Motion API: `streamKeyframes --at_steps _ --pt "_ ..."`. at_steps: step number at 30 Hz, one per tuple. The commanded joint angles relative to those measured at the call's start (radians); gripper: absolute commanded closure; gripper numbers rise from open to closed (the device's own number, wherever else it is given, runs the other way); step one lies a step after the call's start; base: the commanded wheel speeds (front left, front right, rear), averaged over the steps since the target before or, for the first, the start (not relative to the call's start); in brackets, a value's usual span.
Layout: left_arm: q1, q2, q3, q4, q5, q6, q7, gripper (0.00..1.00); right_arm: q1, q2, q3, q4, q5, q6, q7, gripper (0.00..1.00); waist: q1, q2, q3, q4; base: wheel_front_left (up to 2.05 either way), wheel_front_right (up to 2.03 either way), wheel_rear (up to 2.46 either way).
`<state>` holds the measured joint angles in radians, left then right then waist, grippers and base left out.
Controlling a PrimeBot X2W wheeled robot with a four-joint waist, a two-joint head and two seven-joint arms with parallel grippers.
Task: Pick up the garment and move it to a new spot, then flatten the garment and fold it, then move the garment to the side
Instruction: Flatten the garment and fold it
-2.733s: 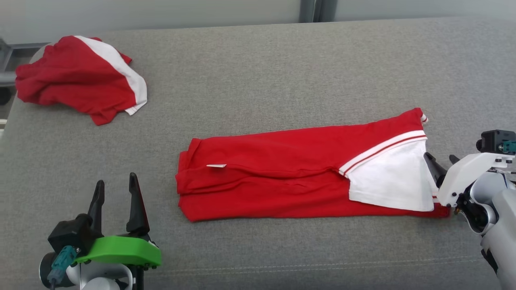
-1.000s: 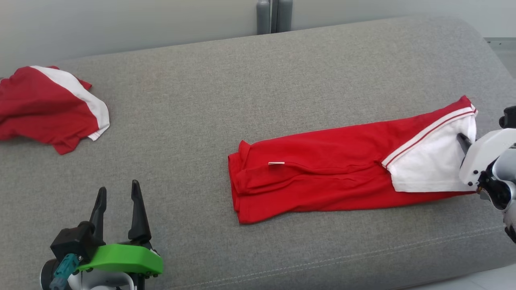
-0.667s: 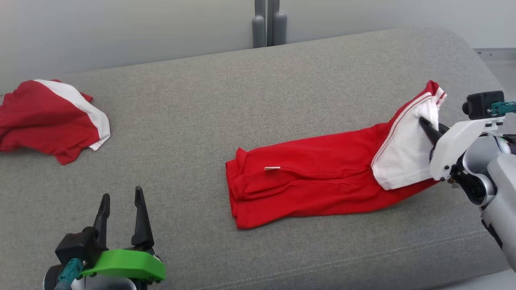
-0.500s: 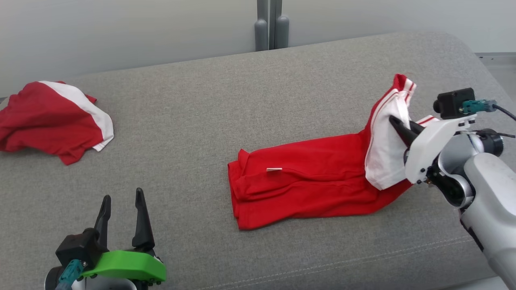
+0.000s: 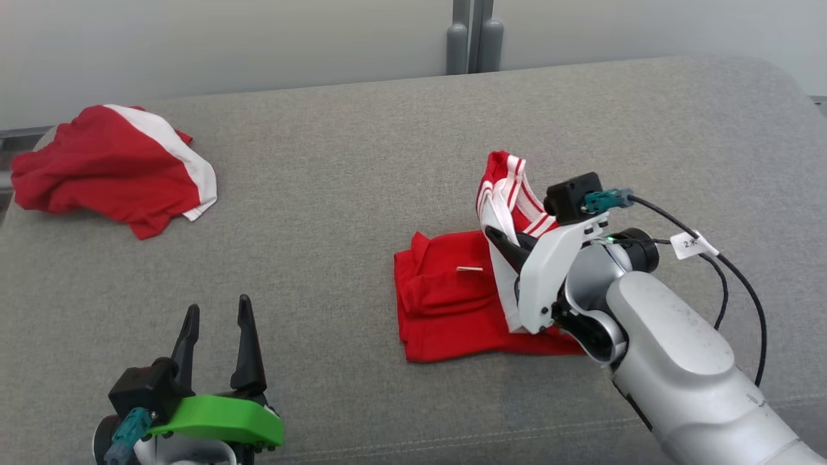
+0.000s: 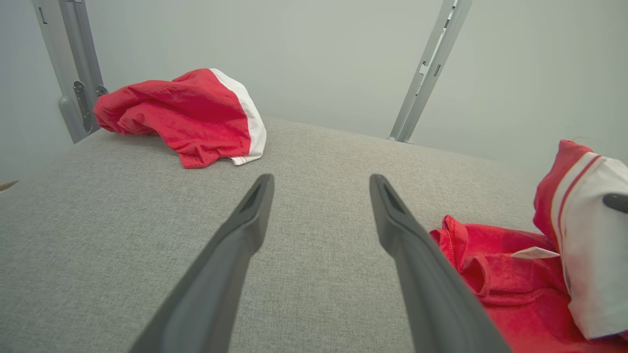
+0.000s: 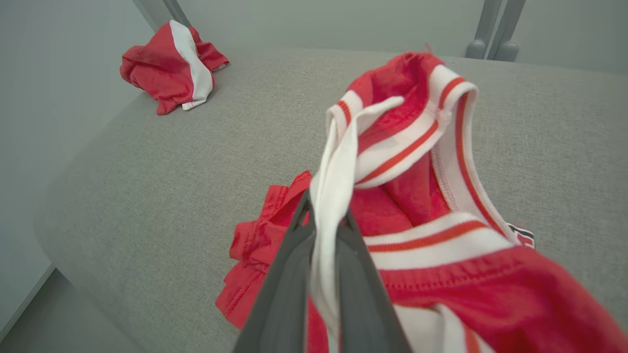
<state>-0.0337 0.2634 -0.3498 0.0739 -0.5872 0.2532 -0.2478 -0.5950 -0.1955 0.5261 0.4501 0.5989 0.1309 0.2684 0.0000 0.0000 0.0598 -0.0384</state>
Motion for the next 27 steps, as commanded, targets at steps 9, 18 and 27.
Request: streamKeyframes --at_steps 9,18,27 --pt "-0.067 -0.036 -0.028 0.041 0.012 -0.027 -0.009 0.00 -0.072 0.098 0.032 0.240 -0.071 0.000 -0.033 1.00 0.0000 0.0000 0.032 0.126 0.00 0.00 0.00" --pt "-0.079 -0.057 -0.031 0.068 0.017 -0.037 -0.014 0.00 -0.117 0.132 0.111 0.382 -0.101 0.000 -0.043 0.75 0.0000 0.0000 0.024 0.148 0.00 0.00 0.00" --pt "-0.058 -0.059 -0.016 0.070 0.025 -0.038 -0.018 0.00 -0.145 0.142 0.197 0.314 -0.064 0.000 -0.112 0.00 0.0000 0.0000 0.005 0.105 0.00 0.00 0.00"
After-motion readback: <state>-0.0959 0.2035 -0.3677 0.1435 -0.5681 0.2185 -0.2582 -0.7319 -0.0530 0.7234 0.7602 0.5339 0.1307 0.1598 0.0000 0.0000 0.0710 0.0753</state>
